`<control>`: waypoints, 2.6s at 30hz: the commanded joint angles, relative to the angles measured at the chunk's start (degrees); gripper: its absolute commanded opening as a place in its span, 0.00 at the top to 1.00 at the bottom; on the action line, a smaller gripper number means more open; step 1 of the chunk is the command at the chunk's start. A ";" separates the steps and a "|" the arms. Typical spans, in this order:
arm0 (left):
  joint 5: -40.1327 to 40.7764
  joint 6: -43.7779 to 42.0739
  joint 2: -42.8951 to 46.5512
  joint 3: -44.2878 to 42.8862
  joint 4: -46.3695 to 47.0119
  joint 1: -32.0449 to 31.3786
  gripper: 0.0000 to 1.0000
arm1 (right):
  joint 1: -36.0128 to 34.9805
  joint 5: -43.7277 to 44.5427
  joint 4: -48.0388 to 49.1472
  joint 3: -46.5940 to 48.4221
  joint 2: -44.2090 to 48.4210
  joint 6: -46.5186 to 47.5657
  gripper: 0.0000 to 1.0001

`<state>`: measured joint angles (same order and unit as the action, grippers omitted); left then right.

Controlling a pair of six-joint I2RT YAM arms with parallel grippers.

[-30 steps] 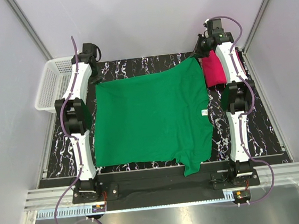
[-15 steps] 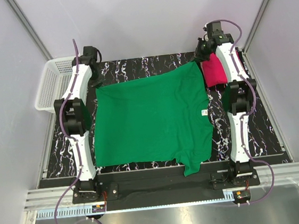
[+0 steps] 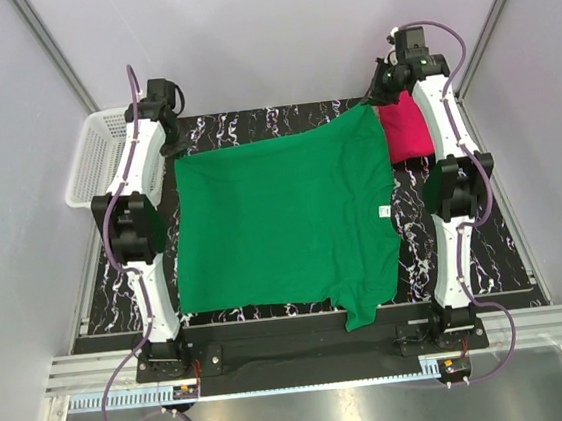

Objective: Fold and stack the t-shirts
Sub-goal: Fold the tshirt

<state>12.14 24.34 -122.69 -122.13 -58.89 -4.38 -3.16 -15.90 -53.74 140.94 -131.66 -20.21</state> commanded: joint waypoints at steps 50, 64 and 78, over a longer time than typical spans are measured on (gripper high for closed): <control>-0.54 0.98 12.74 11.12 -2.10 -0.98 1.00 | -2.91 0.52 4.07 -30.45 24.95 -0.53 1.00; -0.10 -0.78 15.73 18.15 -2.72 -0.98 1.00 | -3.17 -0.27 5.22 -40.92 32.69 -1.85 1.00; -2.82 -2.54 17.49 21.84 -3.33 -0.98 1.00 | -3.17 -2.82 4.08 -51.38 38.84 -4.49 1.00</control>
<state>10.15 22.96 -108.36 -100.55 -62.13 -5.37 -5.76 -17.23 -49.78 90.30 -96.16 -23.68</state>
